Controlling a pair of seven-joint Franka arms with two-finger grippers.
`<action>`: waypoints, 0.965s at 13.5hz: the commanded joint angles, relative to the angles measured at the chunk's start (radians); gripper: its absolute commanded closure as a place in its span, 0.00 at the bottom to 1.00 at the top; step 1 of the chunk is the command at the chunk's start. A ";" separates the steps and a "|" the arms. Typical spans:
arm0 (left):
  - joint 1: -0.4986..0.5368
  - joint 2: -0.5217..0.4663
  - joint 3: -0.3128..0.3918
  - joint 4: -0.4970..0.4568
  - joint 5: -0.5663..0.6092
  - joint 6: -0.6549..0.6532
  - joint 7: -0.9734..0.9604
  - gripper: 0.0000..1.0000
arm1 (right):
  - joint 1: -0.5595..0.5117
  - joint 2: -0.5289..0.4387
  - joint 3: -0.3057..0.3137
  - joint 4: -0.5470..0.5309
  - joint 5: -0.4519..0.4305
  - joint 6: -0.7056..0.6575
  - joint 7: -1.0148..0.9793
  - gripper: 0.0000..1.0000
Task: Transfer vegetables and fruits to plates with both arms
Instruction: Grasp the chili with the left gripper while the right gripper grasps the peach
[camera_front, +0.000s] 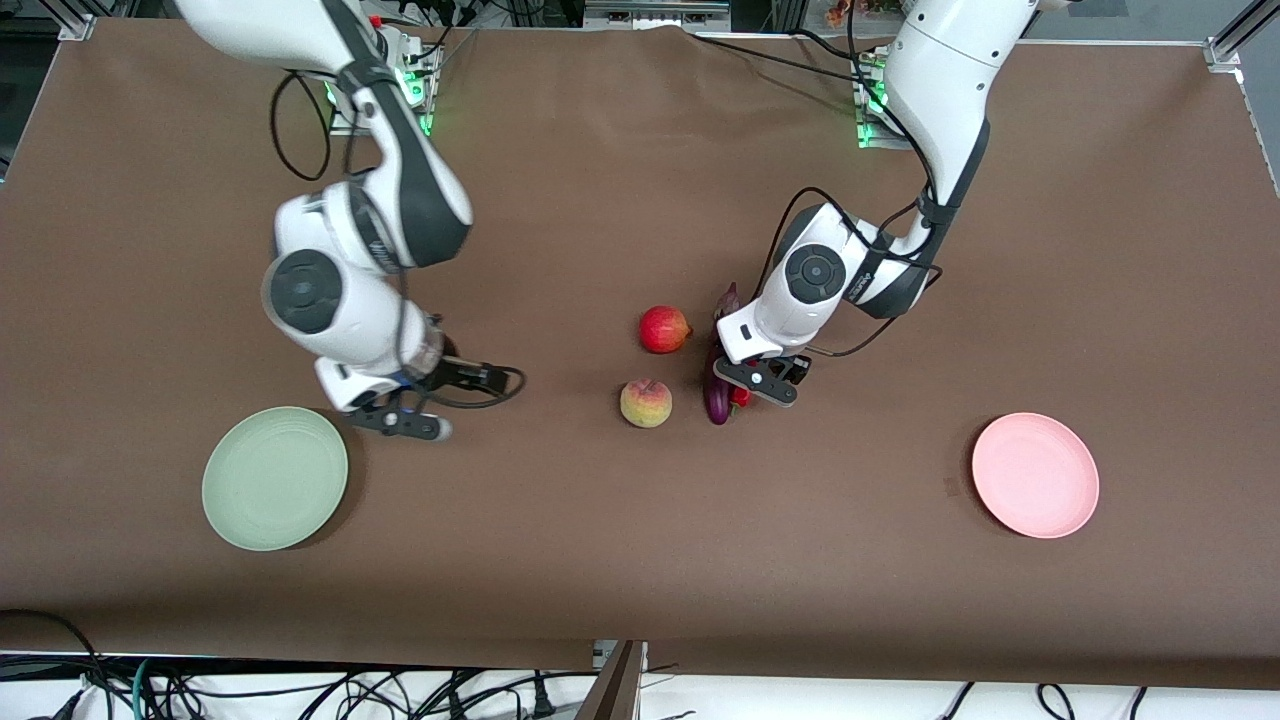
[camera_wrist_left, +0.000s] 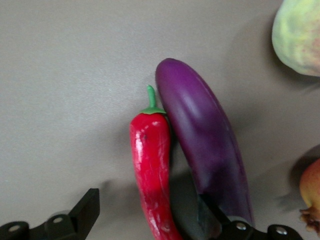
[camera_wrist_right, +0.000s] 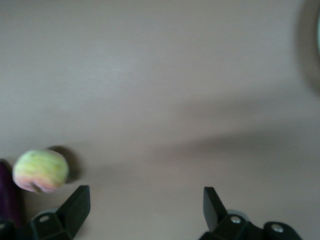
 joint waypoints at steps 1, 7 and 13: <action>0.012 0.019 0.003 0.010 -0.004 0.020 -0.003 0.13 | 0.059 0.039 -0.008 0.005 0.013 0.118 0.109 0.00; 0.020 0.024 0.003 0.010 -0.004 0.018 -0.003 0.78 | 0.158 0.133 -0.008 0.006 0.012 0.327 0.242 0.00; 0.048 -0.071 0.021 0.019 -0.004 -0.105 0.007 0.99 | 0.210 0.219 -0.008 0.008 0.009 0.507 0.250 0.00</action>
